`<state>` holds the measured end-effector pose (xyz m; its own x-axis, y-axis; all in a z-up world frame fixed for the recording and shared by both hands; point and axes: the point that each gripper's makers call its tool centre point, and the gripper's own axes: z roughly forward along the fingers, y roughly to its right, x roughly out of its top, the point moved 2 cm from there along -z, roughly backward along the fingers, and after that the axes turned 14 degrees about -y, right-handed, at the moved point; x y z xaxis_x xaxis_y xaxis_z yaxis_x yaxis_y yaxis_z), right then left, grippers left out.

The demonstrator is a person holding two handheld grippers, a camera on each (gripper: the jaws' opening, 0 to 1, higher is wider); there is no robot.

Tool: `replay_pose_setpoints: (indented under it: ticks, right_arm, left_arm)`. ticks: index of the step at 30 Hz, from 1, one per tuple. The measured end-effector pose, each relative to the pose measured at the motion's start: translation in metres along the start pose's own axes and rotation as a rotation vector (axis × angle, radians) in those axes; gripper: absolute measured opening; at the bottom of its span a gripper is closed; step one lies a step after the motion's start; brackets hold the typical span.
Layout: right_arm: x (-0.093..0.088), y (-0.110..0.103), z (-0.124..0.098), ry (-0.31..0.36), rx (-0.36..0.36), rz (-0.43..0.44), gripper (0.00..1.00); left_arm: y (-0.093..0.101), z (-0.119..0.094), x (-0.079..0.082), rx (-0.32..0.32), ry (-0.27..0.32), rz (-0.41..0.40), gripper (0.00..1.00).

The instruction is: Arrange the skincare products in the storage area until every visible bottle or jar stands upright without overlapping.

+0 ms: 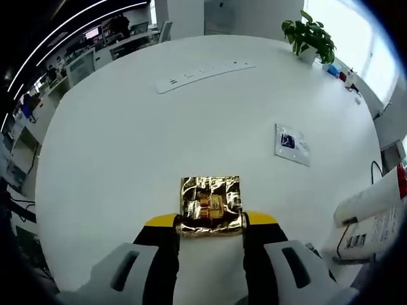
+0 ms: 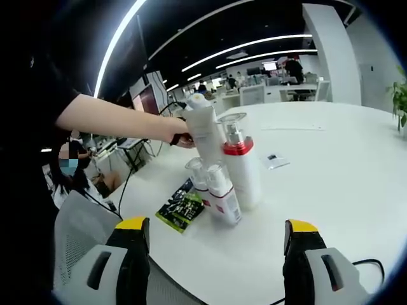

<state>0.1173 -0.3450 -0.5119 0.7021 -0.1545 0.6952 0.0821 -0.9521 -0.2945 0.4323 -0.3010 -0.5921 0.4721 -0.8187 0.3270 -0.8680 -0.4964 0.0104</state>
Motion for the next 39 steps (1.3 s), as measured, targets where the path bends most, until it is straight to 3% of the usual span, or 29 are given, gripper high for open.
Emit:
replay_pose_setpoints:
  ticks: [5, 12, 26, 34, 37, 39]
  right_arm:
    - [0.0, -0.002, 0.001, -0.002, 0.008, -0.006, 0.92]
    - [0.003, -0.003, -0.001, 0.017, 0.017, -0.003, 0.92]
    - [0.008, -0.015, -0.002, 0.044, 0.08, -0.04, 0.86]
    - [0.015, -0.055, -0.008, 0.038, 0.262, -0.105, 0.77]
    - [0.018, -0.074, -0.013, 0.044, 0.343, -0.131, 0.63]
    - [0.02, -0.079, -0.012, 0.044, 0.358, -0.133, 0.59]
  left_arm:
    - [0.001, -0.013, -0.008, -0.013, 0.028, 0.008, 0.39]
    - [0.006, -0.033, -0.022, -0.012, 0.081, 0.112, 0.39]
    - [0.033, -0.107, -0.07, -0.034, 0.16, 0.267, 0.39]
    - [0.051, -0.137, -0.095, -0.049, 0.186, 0.333, 0.39]
    - [0.063, -0.151, -0.111, -0.044, 0.175, 0.41, 0.39]
    - [0.068, -0.157, -0.119, -0.051, 0.172, 0.443, 0.39]
